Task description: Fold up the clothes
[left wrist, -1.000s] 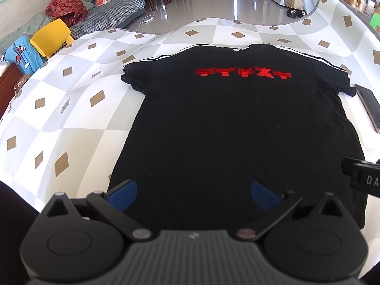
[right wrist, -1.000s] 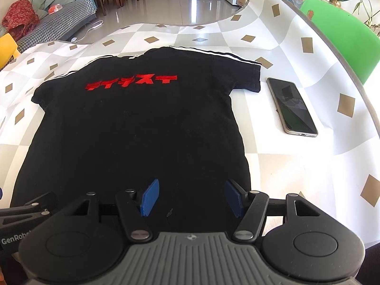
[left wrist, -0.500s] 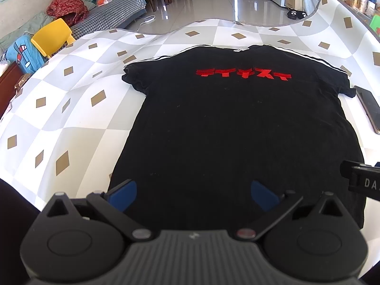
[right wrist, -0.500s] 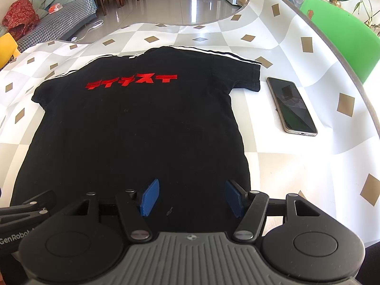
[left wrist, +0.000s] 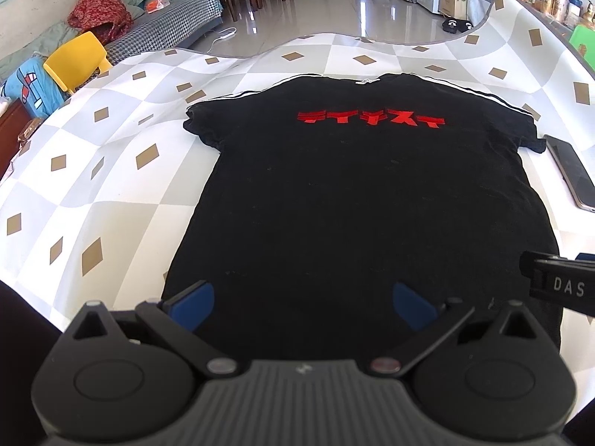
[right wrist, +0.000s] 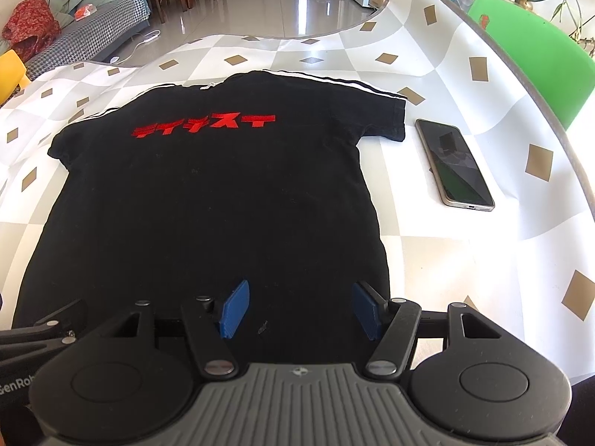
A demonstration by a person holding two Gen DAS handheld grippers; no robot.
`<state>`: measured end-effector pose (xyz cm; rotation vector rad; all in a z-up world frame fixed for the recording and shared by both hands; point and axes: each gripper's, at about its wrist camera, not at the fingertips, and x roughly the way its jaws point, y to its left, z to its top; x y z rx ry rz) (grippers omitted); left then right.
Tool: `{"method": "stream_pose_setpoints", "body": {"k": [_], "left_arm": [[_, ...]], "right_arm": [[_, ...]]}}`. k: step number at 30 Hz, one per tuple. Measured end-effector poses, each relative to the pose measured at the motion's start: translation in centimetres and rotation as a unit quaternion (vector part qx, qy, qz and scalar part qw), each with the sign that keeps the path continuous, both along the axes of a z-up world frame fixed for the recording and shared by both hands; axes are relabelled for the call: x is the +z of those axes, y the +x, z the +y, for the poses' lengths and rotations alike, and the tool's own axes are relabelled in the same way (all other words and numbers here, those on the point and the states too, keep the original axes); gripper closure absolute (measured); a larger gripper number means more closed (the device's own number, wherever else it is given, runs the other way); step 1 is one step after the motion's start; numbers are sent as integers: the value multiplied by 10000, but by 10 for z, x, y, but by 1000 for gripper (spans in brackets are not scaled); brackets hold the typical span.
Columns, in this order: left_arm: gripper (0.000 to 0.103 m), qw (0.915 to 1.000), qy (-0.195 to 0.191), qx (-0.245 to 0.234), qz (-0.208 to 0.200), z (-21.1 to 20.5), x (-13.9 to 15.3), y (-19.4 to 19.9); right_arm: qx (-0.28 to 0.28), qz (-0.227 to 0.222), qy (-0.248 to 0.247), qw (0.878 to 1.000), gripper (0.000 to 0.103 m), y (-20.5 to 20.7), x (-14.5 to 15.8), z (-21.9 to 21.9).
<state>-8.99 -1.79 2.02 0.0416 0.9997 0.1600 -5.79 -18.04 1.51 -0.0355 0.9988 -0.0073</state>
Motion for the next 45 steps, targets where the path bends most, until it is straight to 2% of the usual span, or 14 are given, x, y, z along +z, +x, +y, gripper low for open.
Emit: {"method": "stream_pose_setpoints", "body": {"k": [26, 36, 45], "left_arm": [[0, 9996, -119, -241, 110, -9, 1, -18], [0, 9996, -144, -228, 130, -5, 2, -25], [0, 9992, -248, -51, 323, 12, -8, -33]], "right_arm": [[-101, 24, 33, 9999, 42, -12, -1, -7], [-94, 104, 86, 9999, 42, -21, -4, -8], [17, 292, 168, 9994, 42, -30, -12, -3]]}}
